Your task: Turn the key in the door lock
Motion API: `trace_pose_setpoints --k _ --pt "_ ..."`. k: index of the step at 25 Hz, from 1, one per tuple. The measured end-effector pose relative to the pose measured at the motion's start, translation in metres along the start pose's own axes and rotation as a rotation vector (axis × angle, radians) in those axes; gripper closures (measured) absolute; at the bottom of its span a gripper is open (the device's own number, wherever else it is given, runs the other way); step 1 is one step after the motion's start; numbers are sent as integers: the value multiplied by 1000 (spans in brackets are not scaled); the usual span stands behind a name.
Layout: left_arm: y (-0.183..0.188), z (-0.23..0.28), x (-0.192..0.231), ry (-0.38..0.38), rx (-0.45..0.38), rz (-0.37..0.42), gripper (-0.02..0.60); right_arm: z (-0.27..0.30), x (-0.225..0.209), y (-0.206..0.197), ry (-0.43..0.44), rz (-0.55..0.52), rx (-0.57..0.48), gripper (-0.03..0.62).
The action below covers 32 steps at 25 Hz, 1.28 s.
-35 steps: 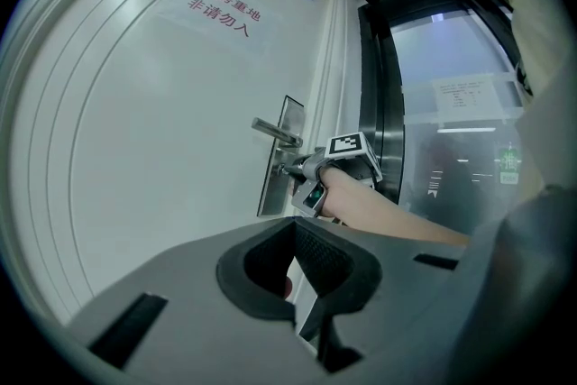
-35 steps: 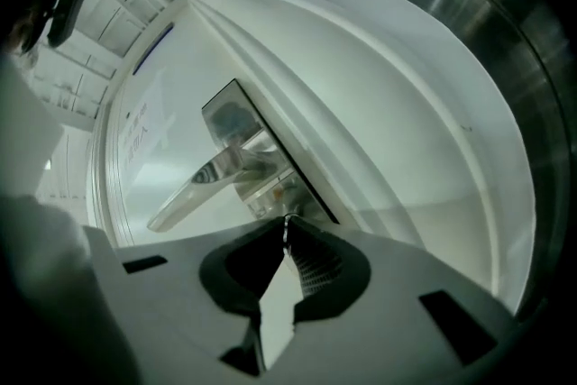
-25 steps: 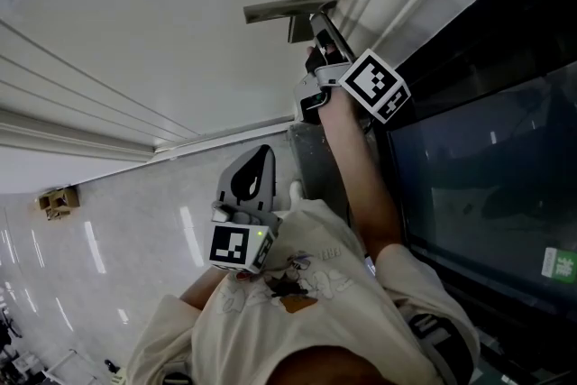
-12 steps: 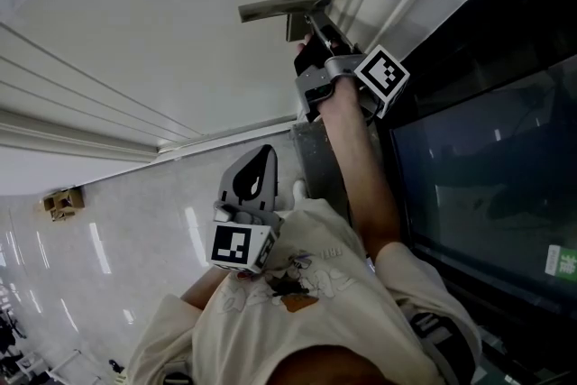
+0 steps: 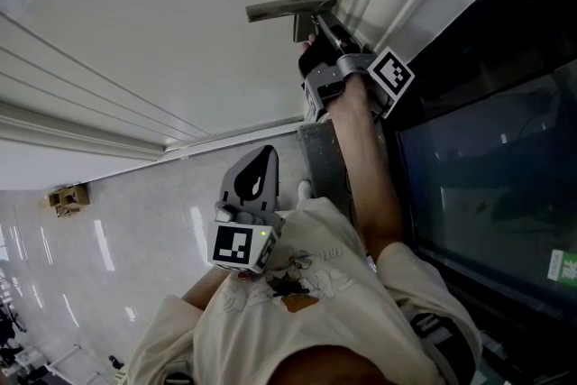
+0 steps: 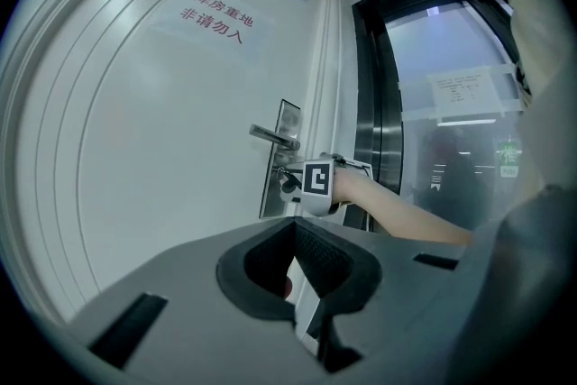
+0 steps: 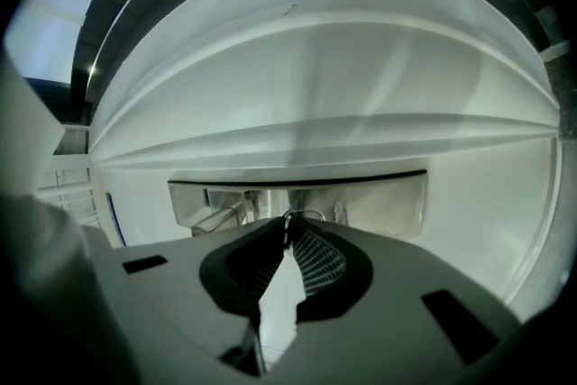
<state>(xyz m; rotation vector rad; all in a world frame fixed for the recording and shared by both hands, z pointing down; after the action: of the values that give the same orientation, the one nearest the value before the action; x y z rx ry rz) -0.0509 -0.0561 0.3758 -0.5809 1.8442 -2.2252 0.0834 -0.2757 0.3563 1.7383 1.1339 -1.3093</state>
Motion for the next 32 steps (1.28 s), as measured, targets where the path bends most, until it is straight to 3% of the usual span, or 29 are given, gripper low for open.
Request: trace_pose_setpoints --k 1,4,11,18,25,28,32 --pt "0 -1 1 3 -1 -2 575 0 0 1 9 -2 1 566" --pt "0 -4 6 12 -2 -4 575 -4 -1 4 12 -46 4 479" --pt "-5 -8 8 -29 2 -21 575 -39 14 0 -14 -316 6 473" --pt "-4 -17 15 -69 1 -48 575 -89 39 -51 -79 -745 85 585" --pt "-16 -30 21 -122 5 -67 575 -135 50 -107 -124 -1172 189 588" --pt "-17 -30 18 -138 12 -73 575 -151 42 -122 -154 -1297 238 588" --pt "-17 -27 12 -149 17 -67 575 -171 28 -132 -188 -1378 284 588"
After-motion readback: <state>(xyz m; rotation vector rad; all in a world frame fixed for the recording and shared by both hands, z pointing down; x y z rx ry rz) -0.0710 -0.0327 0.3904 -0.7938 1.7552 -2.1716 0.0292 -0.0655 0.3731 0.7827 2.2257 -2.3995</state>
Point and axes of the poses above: the fingertips, and each gripper's own axes: z forward along the fingers, x to its left, y out of its top, the point moved 2 cm from there along -z, backward along the fingers, and after that the axes turned 6 degrees about y, right-handed, at the moved point
